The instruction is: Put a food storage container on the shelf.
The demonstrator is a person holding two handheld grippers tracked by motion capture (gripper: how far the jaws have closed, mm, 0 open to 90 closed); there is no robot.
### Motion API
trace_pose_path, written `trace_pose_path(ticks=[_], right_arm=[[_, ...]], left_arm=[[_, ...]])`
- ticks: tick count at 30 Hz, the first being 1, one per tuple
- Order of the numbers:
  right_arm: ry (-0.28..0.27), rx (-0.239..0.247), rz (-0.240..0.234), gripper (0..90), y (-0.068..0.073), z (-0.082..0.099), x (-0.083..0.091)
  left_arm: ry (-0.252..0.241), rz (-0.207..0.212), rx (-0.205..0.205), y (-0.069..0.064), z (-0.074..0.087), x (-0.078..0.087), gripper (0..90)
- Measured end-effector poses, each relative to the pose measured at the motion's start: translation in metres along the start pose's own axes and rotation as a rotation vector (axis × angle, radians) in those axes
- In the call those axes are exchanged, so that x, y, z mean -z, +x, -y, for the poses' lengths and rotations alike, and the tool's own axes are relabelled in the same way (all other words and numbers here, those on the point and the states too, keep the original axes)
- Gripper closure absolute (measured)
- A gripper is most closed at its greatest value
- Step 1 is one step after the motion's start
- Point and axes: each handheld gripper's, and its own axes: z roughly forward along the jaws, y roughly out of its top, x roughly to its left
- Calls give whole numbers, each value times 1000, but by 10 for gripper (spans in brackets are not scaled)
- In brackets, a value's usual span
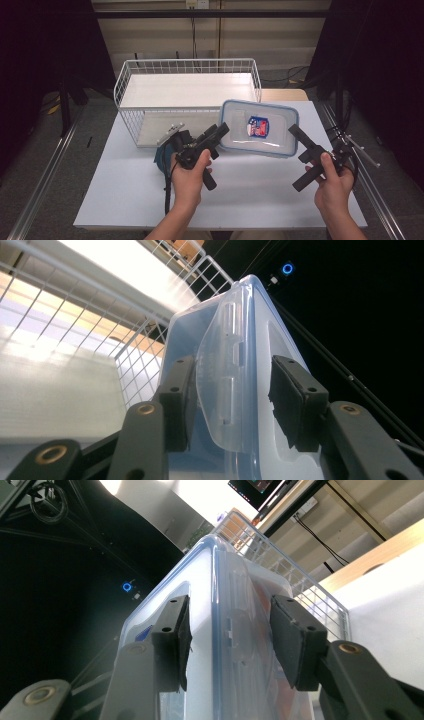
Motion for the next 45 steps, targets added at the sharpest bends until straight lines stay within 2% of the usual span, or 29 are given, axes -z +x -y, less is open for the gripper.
trace_pose_path(ticks=[1, 2, 3, 4, 8, 9, 21, 22, 24, 26, 32, 33, 36, 37, 41, 45], right_arm=[[-2, 0, -1, 520, 3, 0, -1], [-2, 3, -7, 520, 4, -1, -2], [0, 1, -5, 520, 6, -2, -3], [-7, 5, -8, 520, 9, -2, -4], [-18, 18, -22, 526, 18, -5, -8], [-19, 18, -29, 529, 21, -5, -10], [-30, 22, -79, 540, 50, -8, -34], [-29, 32, -81, 540, 52, -8, -36], [-25, 26, -88, 542, 57, -8, -42], [-21, 34, -91, 544, 60, -7, -47], [-8, 31, -108, 546, 71, -4, -64], [-5, 29, -110, 546, 72, -3, -66], [-2, 23, -117, 549, 75, -1, -75], [-4, 17, -119, 550, 76, -1, -78], [-8, 13, -123, 552, 80, 1, -89], [-13, 9, -129, 555, 84, 2, -98]], left_arm=[[5, 4, -18, 0, -2, 1, 546], [7, 3, -12, -1, -4, 2, 546], [10, 10, -27, 0, -6, 4, 548], [-1, 9, -13, -2, -8, 4, 548], [-9, 18, -18, -2, -16, 10, 547], [-18, 24, -3, -3, -17, 10, 546], [-60, 28, -3, -1, -44, 29, 544], [-75, 26, 19, -2, -46, 29, 544], [-74, 32, 6, 2, -50, 32, 544], [-91, 29, 24, 4, -55, 35, 544], [-100, 18, 14, 12, -66, 45, 545], [-106, 19, 28, 13, -68, 46, 545], [-110, 15, 23, 18, -72, 49, 546], [-115, 17, 42, 19, -73, 49, 546], [-125, 19, 57, 23, -79, 51, 547], [-132, 17, 61, 28, -85, 53, 547]])
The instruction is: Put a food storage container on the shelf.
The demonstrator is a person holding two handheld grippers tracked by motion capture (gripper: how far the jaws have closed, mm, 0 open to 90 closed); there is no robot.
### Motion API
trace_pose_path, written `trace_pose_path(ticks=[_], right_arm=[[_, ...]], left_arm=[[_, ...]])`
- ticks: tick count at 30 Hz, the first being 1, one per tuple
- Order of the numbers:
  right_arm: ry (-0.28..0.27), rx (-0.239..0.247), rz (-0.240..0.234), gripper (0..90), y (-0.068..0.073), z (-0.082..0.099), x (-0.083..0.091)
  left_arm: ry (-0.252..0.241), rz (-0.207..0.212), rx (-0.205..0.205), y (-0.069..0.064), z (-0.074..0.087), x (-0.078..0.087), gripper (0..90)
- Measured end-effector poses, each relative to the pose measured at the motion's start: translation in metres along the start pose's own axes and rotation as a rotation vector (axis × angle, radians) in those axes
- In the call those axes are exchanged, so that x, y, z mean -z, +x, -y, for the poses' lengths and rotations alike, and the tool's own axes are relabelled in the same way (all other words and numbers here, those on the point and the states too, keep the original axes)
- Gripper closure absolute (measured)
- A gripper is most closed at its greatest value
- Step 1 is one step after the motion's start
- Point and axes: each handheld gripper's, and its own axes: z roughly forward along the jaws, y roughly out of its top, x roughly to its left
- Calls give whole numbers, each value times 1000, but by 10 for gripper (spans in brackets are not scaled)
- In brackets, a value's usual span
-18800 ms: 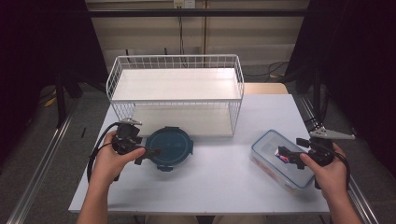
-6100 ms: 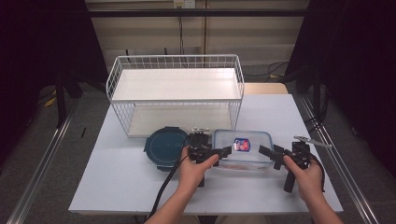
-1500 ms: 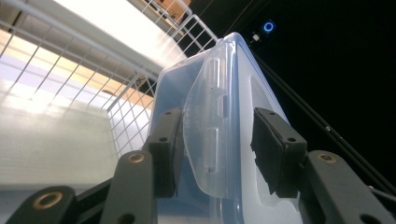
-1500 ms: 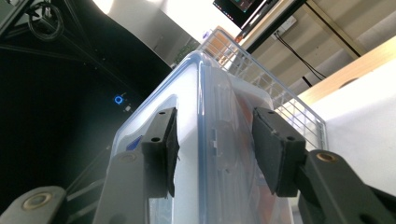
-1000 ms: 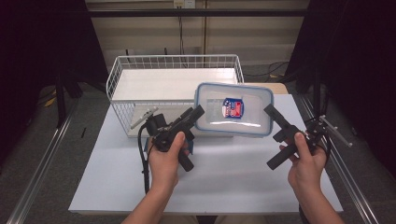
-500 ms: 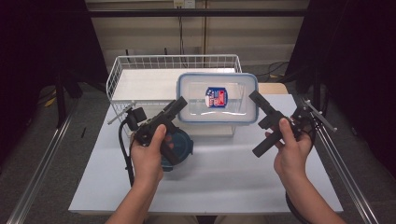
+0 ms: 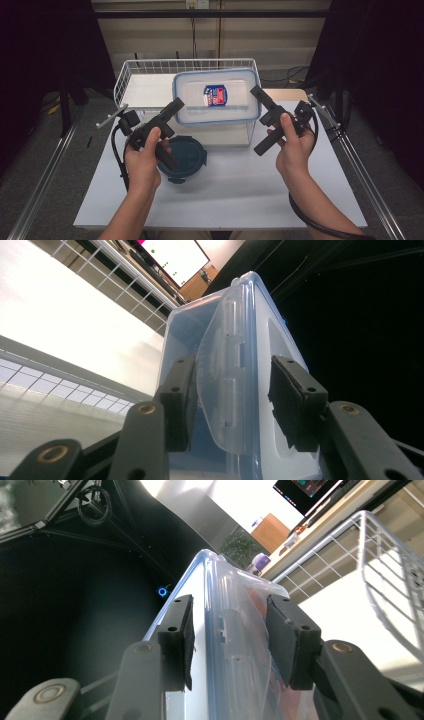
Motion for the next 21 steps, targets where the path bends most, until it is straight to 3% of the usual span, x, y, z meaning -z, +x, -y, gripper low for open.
trace_pose_path(ticks=[9, 15, 21], right_arm=[[-6, 3, 5, 555, 3, 1, -24], [5, -6, 8, 555, 4, 6, -41], [9, -14, 16, 556, 4, 13, -58]], left_arm=[[-19, -3, 45, 11, -15, -4, 550], [-23, -17, 49, 21, -27, -4, 553], [-34, -42, 84, 32, -43, -8, 556]])
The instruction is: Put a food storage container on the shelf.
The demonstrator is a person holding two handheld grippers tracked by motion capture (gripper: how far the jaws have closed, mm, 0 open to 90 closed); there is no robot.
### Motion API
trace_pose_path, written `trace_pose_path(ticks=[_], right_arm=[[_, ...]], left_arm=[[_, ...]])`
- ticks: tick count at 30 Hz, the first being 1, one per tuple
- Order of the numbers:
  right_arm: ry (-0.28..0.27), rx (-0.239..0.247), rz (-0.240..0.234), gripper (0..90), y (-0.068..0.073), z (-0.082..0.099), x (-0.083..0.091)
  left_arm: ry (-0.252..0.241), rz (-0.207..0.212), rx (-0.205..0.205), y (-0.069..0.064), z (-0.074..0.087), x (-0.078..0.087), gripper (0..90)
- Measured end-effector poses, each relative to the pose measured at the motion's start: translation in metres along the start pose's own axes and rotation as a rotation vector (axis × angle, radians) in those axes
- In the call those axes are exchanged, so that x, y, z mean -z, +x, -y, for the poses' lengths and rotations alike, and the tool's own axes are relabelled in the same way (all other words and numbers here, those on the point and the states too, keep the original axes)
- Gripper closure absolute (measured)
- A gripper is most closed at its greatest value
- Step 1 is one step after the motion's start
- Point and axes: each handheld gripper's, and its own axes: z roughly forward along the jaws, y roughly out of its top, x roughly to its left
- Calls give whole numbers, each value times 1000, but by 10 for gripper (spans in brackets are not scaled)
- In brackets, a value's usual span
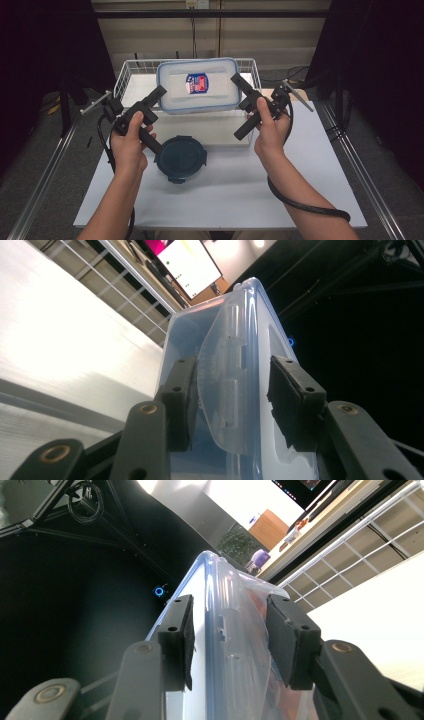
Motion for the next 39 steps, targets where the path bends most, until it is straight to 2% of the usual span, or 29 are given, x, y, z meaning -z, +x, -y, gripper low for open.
trace_pose_path(ticks=[6, 10, 12, 18, 21, 23, 28, 29, 30, 33, 39], right_arm=[[9, -30, 12, 556, -3, 7, -14], [4, -35, 35, 551, -7, 9, -23], [12, -47, 46, 551, -10, 9, -27], [13, -48, 72, 548, -14, 8, -37], [20, -41, 84, 548, -15, 8, -42], [24, -44, 88, 549, -17, 8, -45], [37, -55, 100, 549, -19, 6, -54], [36, -46, 105, 549, -20, 6, -56], [39, -49, 107, 549, -20, 6, -58], [44, -43, 110, 546, -21, 5, -62], [40, -46, 131, 538, -23, 7, -68]], left_arm=[[-7, -29, -17, 7, -15, -9, 558], [0, -46, -14, 11, -20, -17, 558], [-7, -56, -26, 12, -21, -21, 558], [-19, -77, -9, 20, -23, -31, 554], [-9, -85, -7, 24, -25, -34, 551], [-7, -86, 13, 26, -27, -37, 551], [-20, -102, 18, 30, -28, -42, 545], [-6, -107, 10, 32, -30, -42, 545], [-23, -108, 17, 31, -30, -44, 544], [-6, -117, 14, 33, -34, -47, 542], [-8, -133, 22, 36, -37, -53, 534]])
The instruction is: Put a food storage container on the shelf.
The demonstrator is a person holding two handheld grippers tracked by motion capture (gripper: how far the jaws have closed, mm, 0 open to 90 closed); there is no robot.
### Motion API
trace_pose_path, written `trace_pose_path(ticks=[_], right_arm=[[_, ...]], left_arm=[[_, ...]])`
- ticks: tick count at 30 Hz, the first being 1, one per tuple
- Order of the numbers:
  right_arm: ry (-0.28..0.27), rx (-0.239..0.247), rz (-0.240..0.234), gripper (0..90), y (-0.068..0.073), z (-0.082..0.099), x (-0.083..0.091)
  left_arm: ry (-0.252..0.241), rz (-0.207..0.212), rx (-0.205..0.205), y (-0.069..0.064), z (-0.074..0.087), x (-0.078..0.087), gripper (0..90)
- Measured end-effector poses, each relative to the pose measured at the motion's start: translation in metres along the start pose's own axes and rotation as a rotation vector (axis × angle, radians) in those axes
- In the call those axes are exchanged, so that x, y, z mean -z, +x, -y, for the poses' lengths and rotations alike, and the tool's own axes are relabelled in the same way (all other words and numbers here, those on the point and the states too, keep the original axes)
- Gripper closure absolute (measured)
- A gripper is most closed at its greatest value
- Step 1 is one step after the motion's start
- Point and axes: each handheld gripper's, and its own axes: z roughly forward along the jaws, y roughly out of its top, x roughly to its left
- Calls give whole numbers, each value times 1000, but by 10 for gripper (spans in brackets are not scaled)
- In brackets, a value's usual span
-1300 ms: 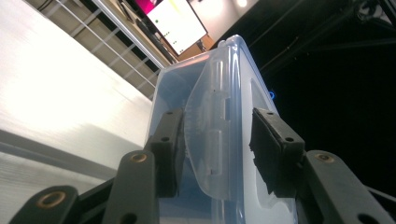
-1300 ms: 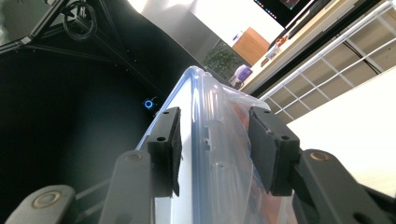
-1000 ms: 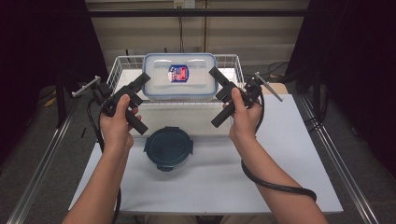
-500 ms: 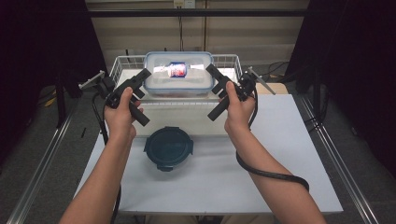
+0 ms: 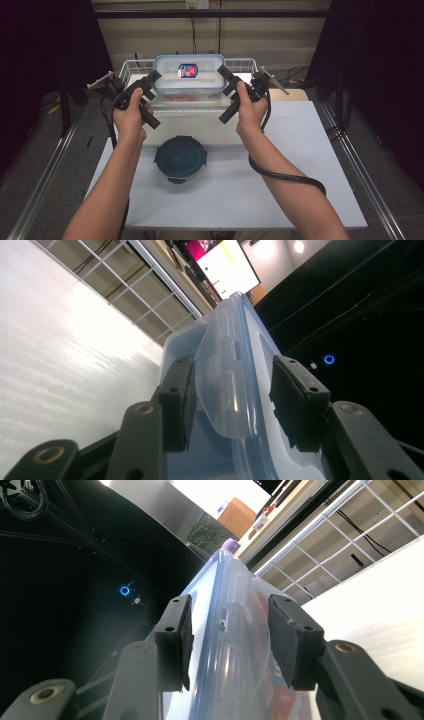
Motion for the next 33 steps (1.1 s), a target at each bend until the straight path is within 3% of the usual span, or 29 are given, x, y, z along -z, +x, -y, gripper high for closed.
trace_pose_path(ticks=[13, 30, 33], right_arm=[[5, 10, 35, 513, -5, 1, -9], [6, 55, 51, 493, -5, 0, -17], [10, 83, 55, 393, -1, 1, -17]], left_arm=[[-13, -19, 11, 4, -1, -12, 519], [-8, -25, -25, 3, 0, -11, 508], [-6, -25, -43, 2, 1, -11, 503]])
